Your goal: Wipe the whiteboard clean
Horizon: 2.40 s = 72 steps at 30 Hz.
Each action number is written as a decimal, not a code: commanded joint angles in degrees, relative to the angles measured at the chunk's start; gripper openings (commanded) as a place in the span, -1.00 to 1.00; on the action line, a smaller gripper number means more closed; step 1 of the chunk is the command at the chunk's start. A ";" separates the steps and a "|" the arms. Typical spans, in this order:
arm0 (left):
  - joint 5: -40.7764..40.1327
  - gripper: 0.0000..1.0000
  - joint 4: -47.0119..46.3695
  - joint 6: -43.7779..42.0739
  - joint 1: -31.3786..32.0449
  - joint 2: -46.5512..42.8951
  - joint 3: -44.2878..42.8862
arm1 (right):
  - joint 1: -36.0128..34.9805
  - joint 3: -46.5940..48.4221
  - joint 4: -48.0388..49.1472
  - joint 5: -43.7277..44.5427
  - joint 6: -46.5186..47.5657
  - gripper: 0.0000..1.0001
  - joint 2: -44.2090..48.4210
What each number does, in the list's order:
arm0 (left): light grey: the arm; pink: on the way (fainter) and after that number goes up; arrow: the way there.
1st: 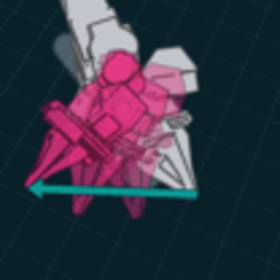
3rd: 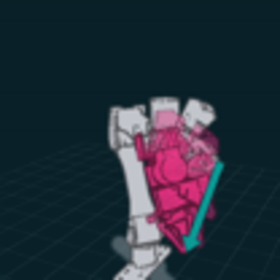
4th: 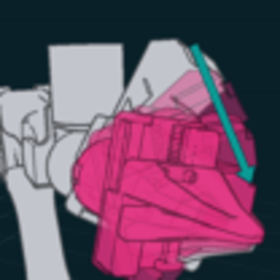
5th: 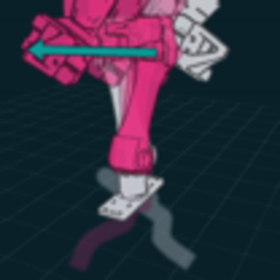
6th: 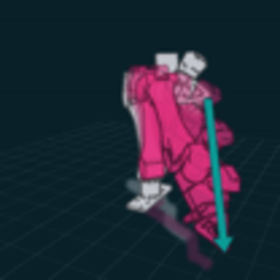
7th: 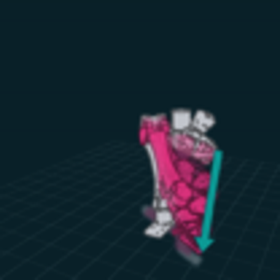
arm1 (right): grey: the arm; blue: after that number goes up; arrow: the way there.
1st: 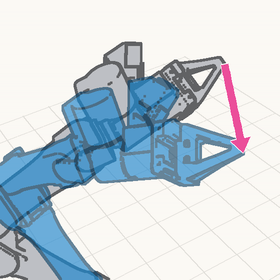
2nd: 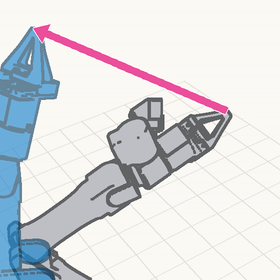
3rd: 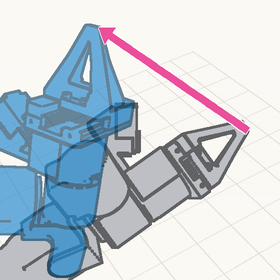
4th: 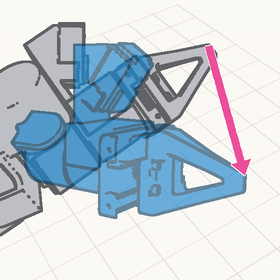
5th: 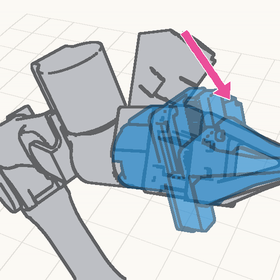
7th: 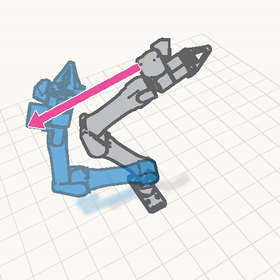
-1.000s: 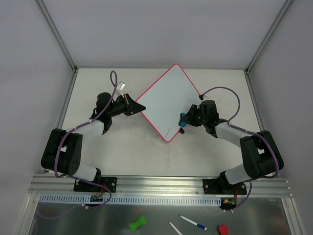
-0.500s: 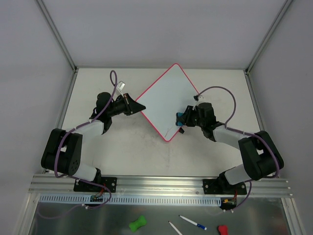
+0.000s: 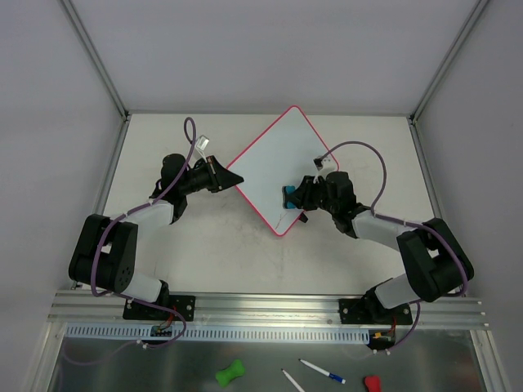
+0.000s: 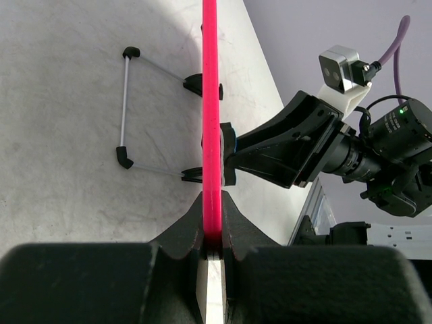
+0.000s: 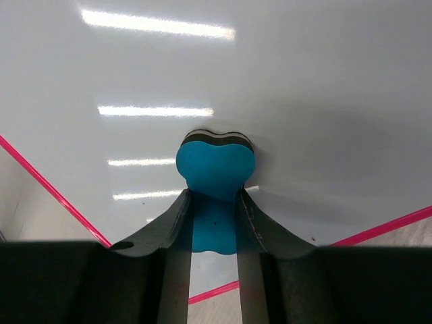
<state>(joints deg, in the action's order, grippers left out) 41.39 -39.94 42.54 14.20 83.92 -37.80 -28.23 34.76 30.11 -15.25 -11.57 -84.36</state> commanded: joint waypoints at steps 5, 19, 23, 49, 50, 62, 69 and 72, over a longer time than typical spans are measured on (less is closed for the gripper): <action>2.82 -1.00 1.45 -1.68 1.80 -0.16 -0.96 | 5.11 -1.63 -2.77 3.03 -2.22 -0.99 -0.89; 3.00 -1.00 1.18 -1.50 1.80 0.19 -0.87 | 8.28 -4.27 4.43 0.83 -5.48 -0.99 -5.64; 3.00 -1.00 1.01 -1.50 1.80 0.10 -0.78 | 8.19 -4.18 5.22 -0.56 -5.48 -0.99 -6.96; 0.45 -1.00 3.56 0.70 2.42 0.19 -1.66 | -15.62 -4.44 -6.02 14.10 13.77 -0.99 4.29; 0.45 -1.00 3.64 0.70 2.42 0.19 -1.66 | -16.06 -4.27 -6.11 14.62 14.47 -0.99 3.68; 0.36 -1.00 3.91 0.79 2.59 0.37 -1.75 | -20.63 -3.74 -2.78 12.87 16.58 -0.99 2.00; 0.27 -1.00 4.35 0.96 2.59 0.19 -2.01 | -25.12 -3.56 -1.90 17.34 16.32 -0.99 1.04; -0.08 -1.00 4.96 0.96 2.59 -0.16 -2.01 | -27.31 -3.65 -2.42 19.98 15.88 -0.99 0.95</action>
<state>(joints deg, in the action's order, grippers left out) 39.33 -38.11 42.35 14.57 84.01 -38.63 -52.18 30.59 29.50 6.33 5.19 -80.23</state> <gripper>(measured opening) 0.049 0.295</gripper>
